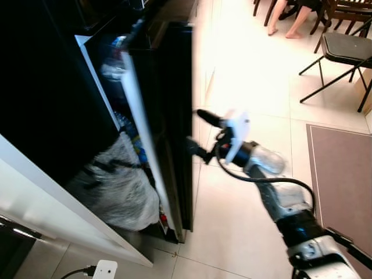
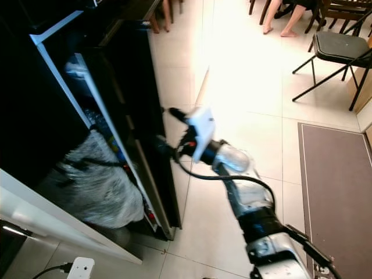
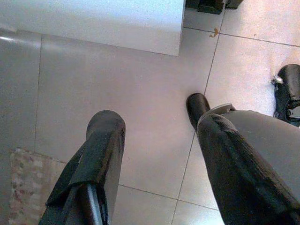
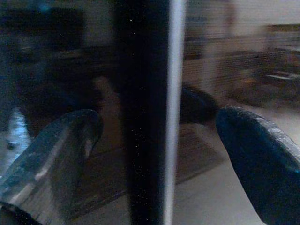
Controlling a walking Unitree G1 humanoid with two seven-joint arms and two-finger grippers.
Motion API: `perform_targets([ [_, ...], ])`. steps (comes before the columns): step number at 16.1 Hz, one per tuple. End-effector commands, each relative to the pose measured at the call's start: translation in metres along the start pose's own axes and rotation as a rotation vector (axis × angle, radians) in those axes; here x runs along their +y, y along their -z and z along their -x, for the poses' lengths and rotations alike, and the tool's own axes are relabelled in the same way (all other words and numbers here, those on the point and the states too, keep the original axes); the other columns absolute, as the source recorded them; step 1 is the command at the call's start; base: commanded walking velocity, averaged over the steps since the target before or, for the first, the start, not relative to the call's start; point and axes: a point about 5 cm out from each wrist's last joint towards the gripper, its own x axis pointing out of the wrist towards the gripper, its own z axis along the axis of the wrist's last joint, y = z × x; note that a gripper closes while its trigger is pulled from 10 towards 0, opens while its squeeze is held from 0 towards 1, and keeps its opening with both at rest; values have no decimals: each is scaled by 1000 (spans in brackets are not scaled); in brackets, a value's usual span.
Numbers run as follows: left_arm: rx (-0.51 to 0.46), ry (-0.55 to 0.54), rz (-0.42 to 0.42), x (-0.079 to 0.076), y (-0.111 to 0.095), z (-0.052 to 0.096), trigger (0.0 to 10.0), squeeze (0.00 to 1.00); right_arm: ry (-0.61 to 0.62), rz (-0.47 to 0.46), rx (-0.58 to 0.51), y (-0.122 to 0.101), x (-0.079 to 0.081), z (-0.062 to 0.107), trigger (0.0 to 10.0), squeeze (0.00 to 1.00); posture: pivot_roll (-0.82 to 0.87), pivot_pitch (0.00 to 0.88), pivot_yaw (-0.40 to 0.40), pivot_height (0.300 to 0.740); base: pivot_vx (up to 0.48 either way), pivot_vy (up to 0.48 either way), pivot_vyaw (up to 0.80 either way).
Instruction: Restocking fridge
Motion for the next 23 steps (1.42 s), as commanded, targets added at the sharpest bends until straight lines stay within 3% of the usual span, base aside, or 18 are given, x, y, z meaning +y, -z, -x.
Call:
perform_targets([
  [1,24,-11,2,1,9,2,10000,0,-85,-1,36,3,7,-7,10000,0,-37,125,20,740,0,0,0],
  [2,24,-11,2,1,9,2,10000,0,-85,-1,36,3,7,-7,10000,0,-37,125,20,740,0,0,0],
  [3,23,-13,4,2,9,2,10000,0,-128,12,40,-1,7,-20,10000,0,-36,126,21,740,0,0,0],
  [7,21,-17,1,3,9,2,10000,0,-184,23,38,-9,10,-44,10000,0,-25,125,21,740,0,0,0],
  [14,16,-10,-2,0,9,2,10000,0,-231,-5,26,-15,19,-75,10000,0,-13,112,12,740,0,0,0],
  [20,11,5,-14,-5,7,2,10000,0,-223,-19,30,-13,22,-86,10000,0,-11,95,14,740,0,0,0],
  [23,6,7,-16,-6,6,1,10000,0,-193,-23,-2,-13,20,-82,10000,0,-16,96,16,740,0,0,0],
])
